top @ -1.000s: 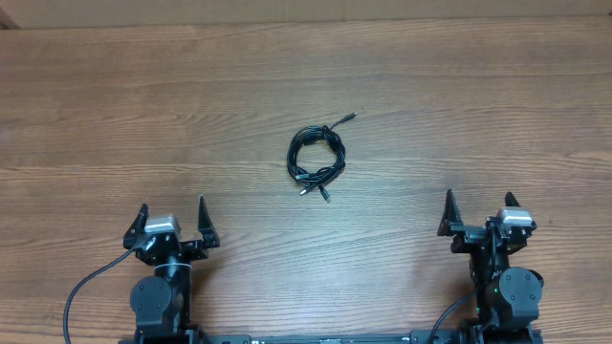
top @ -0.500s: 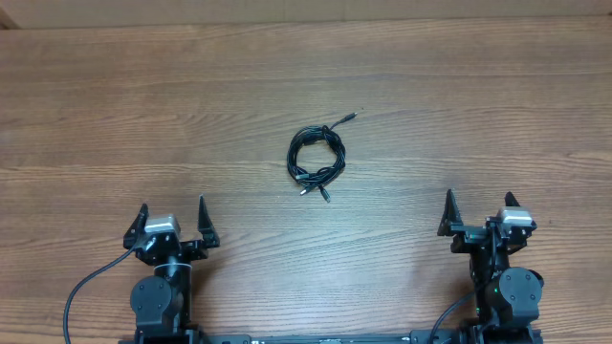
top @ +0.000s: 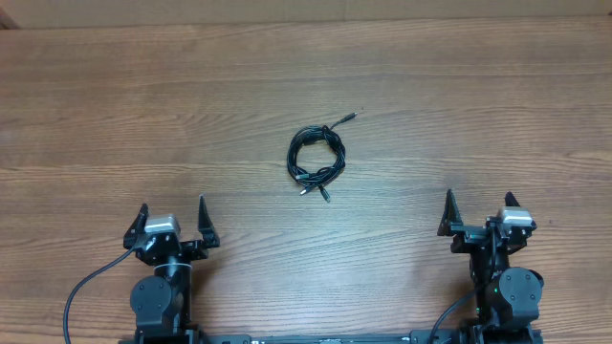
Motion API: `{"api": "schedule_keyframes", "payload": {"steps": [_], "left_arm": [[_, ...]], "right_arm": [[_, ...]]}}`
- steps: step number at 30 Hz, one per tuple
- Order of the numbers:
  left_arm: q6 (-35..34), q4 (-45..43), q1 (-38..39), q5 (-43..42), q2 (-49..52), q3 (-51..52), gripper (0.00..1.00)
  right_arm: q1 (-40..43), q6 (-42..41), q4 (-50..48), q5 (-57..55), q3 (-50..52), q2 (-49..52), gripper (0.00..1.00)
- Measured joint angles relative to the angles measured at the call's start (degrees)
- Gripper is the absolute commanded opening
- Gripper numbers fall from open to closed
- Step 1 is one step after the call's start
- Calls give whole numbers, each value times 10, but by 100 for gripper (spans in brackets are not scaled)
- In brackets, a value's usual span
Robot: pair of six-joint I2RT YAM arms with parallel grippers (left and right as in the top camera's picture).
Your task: Untangle cables
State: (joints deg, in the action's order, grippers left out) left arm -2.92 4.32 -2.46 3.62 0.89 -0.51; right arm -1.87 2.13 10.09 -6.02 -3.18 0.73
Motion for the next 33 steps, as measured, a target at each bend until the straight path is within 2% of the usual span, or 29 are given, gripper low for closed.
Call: {"api": "schedule_keyframes", "payload": {"steps": [25,29,33], "left_arm": [[2,0,0,-1,0,0,100],[-2,2,0,-19,0,0,100],[-33,3,0,-56,0,0,100]], "right_arm": [[0,0,1,0,0,0,100],[0,0,0,0,0,0,100],[0,0,0,0,0,0,100]]}}
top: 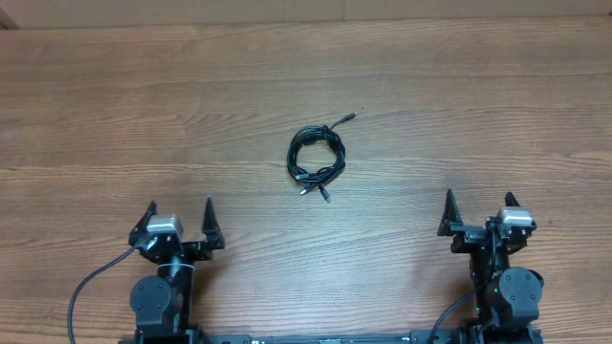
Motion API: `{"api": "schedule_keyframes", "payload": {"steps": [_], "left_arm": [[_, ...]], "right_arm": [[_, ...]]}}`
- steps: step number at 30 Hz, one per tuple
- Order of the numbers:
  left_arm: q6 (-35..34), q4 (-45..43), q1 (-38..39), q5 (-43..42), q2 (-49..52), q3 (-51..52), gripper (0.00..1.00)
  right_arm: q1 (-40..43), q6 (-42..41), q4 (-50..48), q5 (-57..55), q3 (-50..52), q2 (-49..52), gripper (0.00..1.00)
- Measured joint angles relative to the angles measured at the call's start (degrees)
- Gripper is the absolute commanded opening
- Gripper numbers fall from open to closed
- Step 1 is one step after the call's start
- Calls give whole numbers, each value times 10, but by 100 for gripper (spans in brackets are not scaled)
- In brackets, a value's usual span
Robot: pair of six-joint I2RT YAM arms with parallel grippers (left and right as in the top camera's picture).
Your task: Untangle cables
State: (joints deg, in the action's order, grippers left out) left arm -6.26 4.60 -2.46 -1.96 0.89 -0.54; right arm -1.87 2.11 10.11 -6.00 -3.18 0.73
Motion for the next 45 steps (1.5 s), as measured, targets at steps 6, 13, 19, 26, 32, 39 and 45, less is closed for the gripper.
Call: {"api": "schedule_keyframes", "payload": {"steps": [6,13,19,26,32,39,45], "left_arm": [[-16,122,0,-54,23,-57,100],[-14,219,0,-101,181,-279,100],[2,346,1,-177,386,-569,100],[53,503,81,-177,648,-855,100],[65,552,179,-90,851,-1019,100],[64,587,220,-68,1058,-1056,100],[41,613,221,-100,1188,-1056,100]], "right_arm": [[0,0,0,0,0,0,100],[0,0,0,0,0,0,100],[0,0,1,0,0,0,100],[0,0,0,0,0,0,100],[0,0,0,0,0,0,100],[0,0,0,0,0,0,100],[0,0,0,0,0,0,100]]}}
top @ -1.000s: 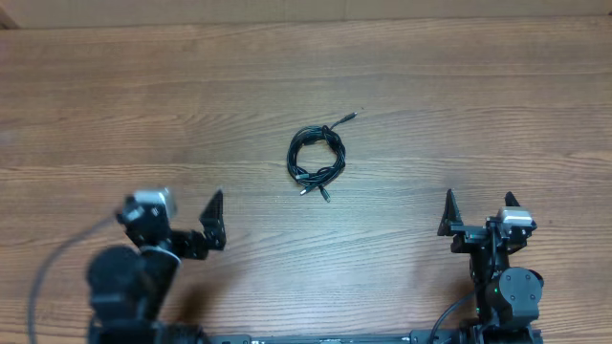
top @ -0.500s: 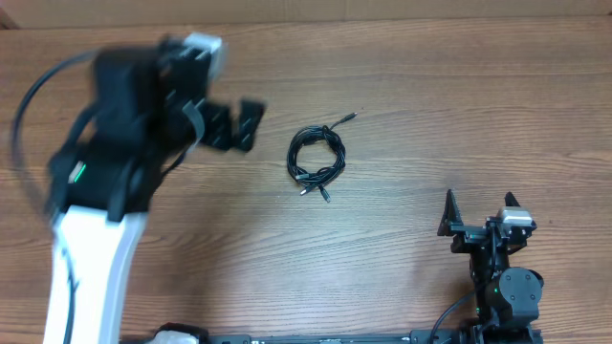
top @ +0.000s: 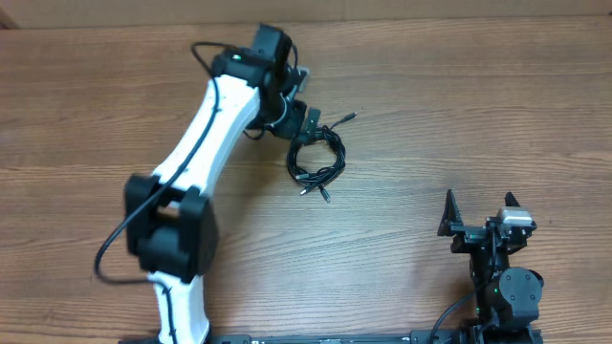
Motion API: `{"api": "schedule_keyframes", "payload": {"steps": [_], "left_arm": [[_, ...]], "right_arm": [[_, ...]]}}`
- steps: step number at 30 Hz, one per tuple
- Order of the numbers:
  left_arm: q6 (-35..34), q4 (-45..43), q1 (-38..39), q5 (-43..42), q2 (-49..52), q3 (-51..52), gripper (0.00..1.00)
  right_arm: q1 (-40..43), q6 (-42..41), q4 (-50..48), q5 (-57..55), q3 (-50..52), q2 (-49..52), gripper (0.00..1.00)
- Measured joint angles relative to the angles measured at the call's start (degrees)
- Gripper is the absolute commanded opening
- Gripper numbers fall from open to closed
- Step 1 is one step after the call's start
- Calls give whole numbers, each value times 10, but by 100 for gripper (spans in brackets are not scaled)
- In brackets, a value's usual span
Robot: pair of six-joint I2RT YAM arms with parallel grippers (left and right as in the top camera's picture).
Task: Untangle cables
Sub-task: 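Reach the left gripper forward to the black cable bundle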
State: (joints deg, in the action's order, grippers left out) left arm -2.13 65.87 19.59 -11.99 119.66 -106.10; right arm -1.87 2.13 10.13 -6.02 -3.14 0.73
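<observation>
A black cable bundle (top: 317, 160) lies coiled at the table's middle, with loose plug ends poking out at its upper right and lower edge. My left gripper (top: 302, 125) is stretched out over the coil's upper left rim. Its dark fingers look spread, and the overhead view shows no strand lifted between them. The left arm's white links run from the near left edge up to that spot and hide part of the table. My right gripper (top: 478, 198) stands open at the near right, far from the cables, with nothing in it.
The wooden table (top: 478, 96) stretches all around the coil. The left arm (top: 206, 143) crosses the left half diagonally, and its black cable loops above the wrist. The right arm's base (top: 507, 287) sits at the near right edge.
My left arm has gone from its folded rest pose at the near left edge to reaching across the table, its gripper now at the coil's upper left rim. The coil and right arm are unchanged.
Both arms first rested folded at the near edge with open grippers, the coil untouched at the centre. A second later the left gripper had shifted slightly right. Now the left arm is extended to the coil, and the right arm remains parked.
</observation>
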Motion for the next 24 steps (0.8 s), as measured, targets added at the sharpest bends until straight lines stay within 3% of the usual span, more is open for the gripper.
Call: {"api": "schedule_keyframes", "payload": {"steps": [17,24], "left_arm": [[-50,-3,3,0,126,0,100],[-52,0,3,-2,128,-1,100]], "right_arm": [[0,0,0,0,0,0,100],[0,0,0,0,0,0,100]]}}
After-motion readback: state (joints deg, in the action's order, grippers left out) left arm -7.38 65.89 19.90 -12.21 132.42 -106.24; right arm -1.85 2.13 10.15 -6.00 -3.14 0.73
